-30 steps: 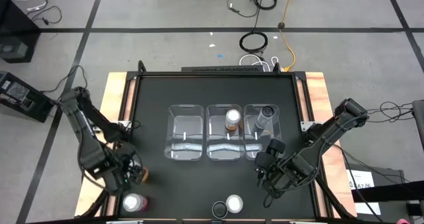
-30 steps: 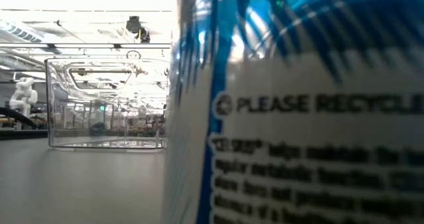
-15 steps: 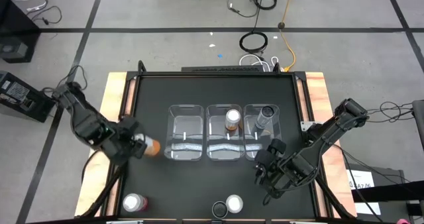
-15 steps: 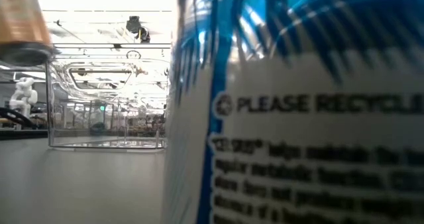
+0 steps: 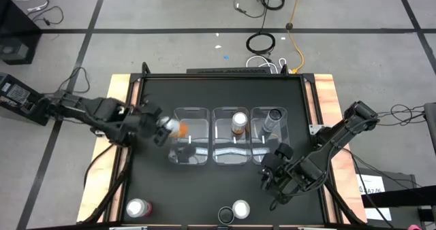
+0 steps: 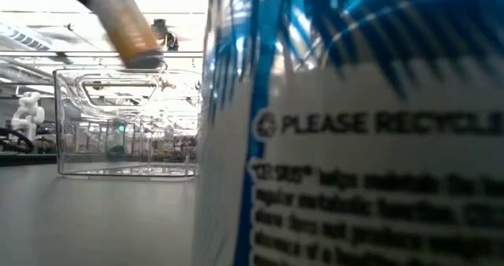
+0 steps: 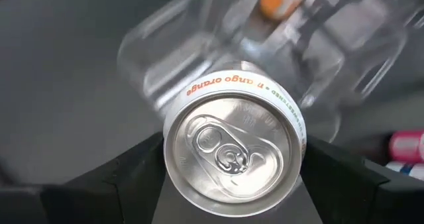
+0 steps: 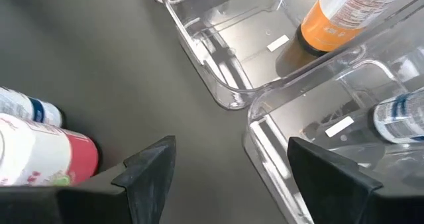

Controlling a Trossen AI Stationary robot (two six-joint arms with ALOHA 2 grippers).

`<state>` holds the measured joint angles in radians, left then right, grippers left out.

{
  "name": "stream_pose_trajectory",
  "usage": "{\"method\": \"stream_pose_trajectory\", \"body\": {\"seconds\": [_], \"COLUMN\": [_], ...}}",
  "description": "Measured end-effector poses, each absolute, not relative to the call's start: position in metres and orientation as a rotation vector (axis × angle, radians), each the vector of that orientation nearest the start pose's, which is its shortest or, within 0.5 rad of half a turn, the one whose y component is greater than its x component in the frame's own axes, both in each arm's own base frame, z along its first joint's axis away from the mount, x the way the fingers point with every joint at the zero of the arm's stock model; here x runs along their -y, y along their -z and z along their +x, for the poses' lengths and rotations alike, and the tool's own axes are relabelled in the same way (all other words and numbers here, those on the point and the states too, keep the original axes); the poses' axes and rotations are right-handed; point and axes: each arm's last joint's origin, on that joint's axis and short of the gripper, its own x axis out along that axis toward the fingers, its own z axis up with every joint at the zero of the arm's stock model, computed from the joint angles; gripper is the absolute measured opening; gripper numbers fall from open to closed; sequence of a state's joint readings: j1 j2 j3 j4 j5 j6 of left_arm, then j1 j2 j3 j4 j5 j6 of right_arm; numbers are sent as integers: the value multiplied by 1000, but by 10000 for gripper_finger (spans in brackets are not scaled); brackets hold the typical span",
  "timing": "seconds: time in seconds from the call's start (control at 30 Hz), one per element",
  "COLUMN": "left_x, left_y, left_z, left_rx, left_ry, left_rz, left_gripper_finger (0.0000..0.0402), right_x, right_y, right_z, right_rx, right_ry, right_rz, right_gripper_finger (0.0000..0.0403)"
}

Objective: Sort soda cans
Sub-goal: Put the yellow white soda can into the middle transparent bin

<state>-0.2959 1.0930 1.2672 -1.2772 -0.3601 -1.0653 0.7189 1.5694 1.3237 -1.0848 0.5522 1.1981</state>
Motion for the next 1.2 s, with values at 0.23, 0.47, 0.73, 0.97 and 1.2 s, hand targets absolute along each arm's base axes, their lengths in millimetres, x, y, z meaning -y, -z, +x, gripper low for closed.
{"method": "stream_pose_trajectory", "body": {"seconds": [0.23, 0.47, 0.73, 0.97, 1.2], "left_x": [6, -26, -40, -44, -46], "left_y": [-373, -376, -368, -345, -320], "left_z": [209, 266, 331, 358, 378], "left_rx": [-807, -902, -1028, -1179, -1221], "left_ry": [-513, -404, -260, -192, -175], "left_rz": [-479, -360, -217, -98, -75], "left_gripper_finger": [313, 313, 313, 313, 313], "right_x": [-182, -182, -183, -183, -183], "right_y": [-277, -277, -277, -277, -277], "right_z": [231, 232, 232, 233, 233], "right_rx": [-918, -903, -885, -881, -881], "right_ry": [515, 544, 567, 564, 565], "right_rz": [376, 433, 487, 494, 493], "right_gripper_finger": [281, 281, 281, 281, 281]}}
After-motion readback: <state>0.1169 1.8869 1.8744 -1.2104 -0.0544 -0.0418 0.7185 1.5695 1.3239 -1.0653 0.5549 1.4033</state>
